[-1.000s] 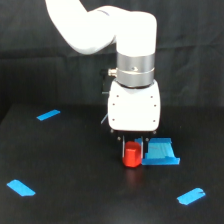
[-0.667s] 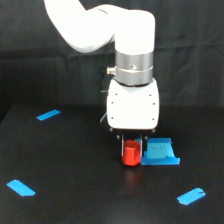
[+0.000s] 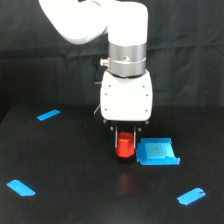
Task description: Pick up the red object from the table
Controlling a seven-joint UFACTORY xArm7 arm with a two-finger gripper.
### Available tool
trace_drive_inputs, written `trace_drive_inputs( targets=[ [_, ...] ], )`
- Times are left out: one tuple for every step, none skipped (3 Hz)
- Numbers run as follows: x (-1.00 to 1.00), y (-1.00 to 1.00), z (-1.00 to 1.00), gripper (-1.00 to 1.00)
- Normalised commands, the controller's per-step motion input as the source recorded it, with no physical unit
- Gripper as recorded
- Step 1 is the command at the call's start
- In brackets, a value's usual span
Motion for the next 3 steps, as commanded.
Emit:
trace_drive_inputs(
  targets=[
    [-0.19,0.06,0.99,-1.00],
    [-0.11,0.09,0.99,-0.99],
    [-0.16,-0.08,1.00,-0.99]
  ],
)
